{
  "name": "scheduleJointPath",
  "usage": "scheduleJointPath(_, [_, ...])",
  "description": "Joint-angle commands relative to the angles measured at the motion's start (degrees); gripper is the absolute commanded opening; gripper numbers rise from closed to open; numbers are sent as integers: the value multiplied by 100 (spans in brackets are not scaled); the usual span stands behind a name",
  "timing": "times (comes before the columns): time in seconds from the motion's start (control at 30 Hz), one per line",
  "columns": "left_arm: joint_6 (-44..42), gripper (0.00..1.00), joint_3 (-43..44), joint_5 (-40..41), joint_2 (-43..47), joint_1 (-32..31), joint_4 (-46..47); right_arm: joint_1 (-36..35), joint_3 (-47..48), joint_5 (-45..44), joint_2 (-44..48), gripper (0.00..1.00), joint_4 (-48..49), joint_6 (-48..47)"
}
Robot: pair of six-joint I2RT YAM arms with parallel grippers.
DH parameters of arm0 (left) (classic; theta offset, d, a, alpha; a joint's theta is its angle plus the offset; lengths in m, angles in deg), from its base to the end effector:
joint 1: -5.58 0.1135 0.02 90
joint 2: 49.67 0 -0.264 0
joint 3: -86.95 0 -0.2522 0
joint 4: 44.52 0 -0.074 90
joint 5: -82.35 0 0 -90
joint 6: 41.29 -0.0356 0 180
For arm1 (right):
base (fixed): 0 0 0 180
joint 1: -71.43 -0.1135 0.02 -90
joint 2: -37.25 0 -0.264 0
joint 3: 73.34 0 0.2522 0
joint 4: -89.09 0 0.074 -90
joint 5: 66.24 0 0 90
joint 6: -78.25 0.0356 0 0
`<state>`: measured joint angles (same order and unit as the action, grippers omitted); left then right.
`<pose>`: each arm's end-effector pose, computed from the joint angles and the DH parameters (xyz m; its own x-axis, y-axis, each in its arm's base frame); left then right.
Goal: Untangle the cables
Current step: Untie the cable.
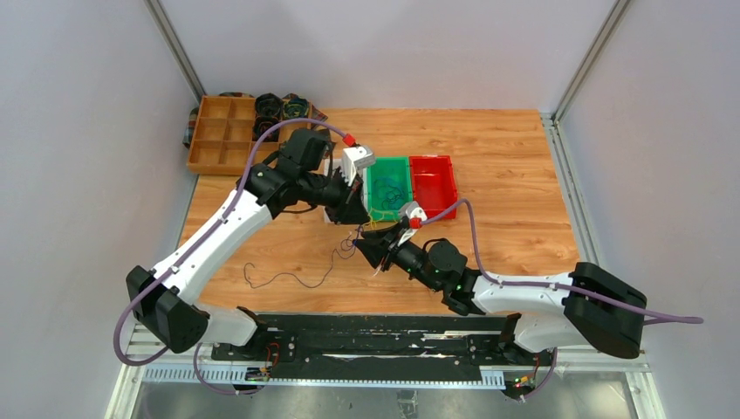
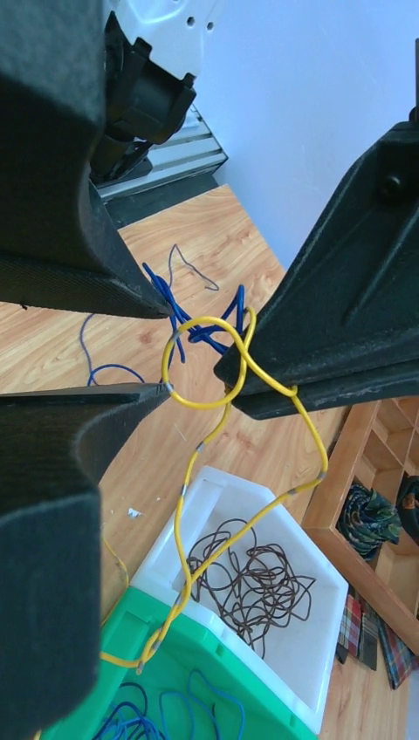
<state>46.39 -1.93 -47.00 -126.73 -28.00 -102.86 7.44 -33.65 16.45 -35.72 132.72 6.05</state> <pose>0.2193 -0.1727 0.3612 -0.5486 0.4018 -0.7333 0.8288 0.3772 -0.4133 0.1185 0.2326 0.2472 -0.1807 0.3211 -0.9296 -0.8206 0.4719 0.3225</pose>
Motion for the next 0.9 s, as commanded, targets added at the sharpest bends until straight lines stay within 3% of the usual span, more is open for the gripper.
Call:
scheduleJointPath(0.0, [200,1,37,10,228,-43,204,-72,168,-137,-1,32,293,68])
scheduleJointPath(0.17, [217,1,62,76,279,-43,213,-77,-7,-437,377,32,-53,-1])
scheduleJointPath(0.47, [-179,1,45,-20,388,-43,-91,-64,120,-1217,2242,50,-2522,-1563])
scheduleJointPath(0.6, [-315,1,67,-240,410,-43,-172,9,440,-952,2231,59,-3029,-2096])
scheduleJointPath(0.87, [-683,1,120,-472,484,-43,-501,229,1225,-18,1669,60,-3418,-2762])
